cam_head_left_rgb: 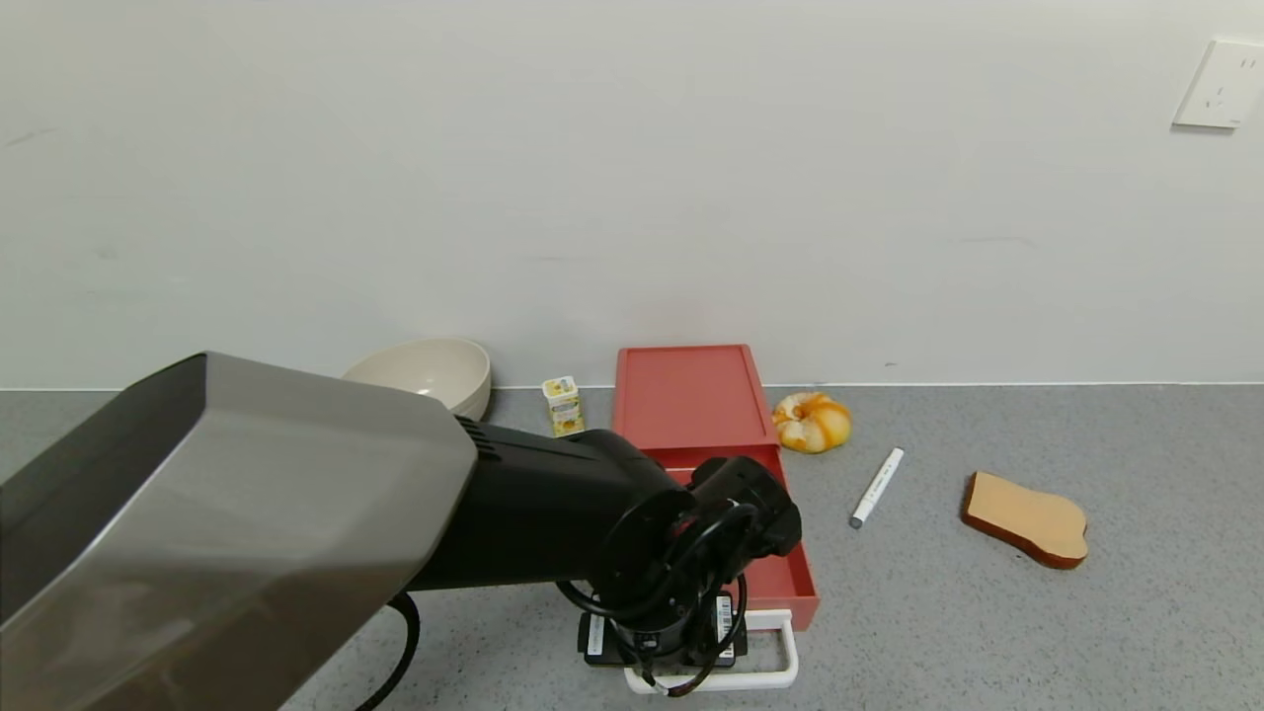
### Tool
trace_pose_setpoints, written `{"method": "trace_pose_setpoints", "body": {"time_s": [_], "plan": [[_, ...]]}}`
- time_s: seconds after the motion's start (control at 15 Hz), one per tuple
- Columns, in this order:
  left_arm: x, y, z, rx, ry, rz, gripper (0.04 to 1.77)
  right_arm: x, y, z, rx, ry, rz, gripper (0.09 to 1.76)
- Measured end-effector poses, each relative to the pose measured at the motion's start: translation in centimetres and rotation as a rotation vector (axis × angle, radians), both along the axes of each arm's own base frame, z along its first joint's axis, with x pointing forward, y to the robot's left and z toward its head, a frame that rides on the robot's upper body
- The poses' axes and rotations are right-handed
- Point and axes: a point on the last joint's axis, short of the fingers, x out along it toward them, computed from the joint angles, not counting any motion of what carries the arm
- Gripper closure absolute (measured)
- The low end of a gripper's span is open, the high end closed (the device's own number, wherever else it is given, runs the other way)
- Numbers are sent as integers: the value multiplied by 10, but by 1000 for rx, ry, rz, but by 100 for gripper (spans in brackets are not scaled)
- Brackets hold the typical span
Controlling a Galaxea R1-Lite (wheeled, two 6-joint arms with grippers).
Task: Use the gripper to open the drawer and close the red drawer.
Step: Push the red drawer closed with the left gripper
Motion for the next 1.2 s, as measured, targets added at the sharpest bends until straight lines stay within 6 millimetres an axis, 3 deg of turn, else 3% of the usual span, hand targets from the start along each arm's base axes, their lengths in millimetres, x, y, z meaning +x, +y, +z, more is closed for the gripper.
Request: {"method": "trace_pose_setpoints", "body": {"time_s": [1.2], "plan": [[20,-7,4,-7,-67,41,9,0,0,0,-3,1,0,14]]}}
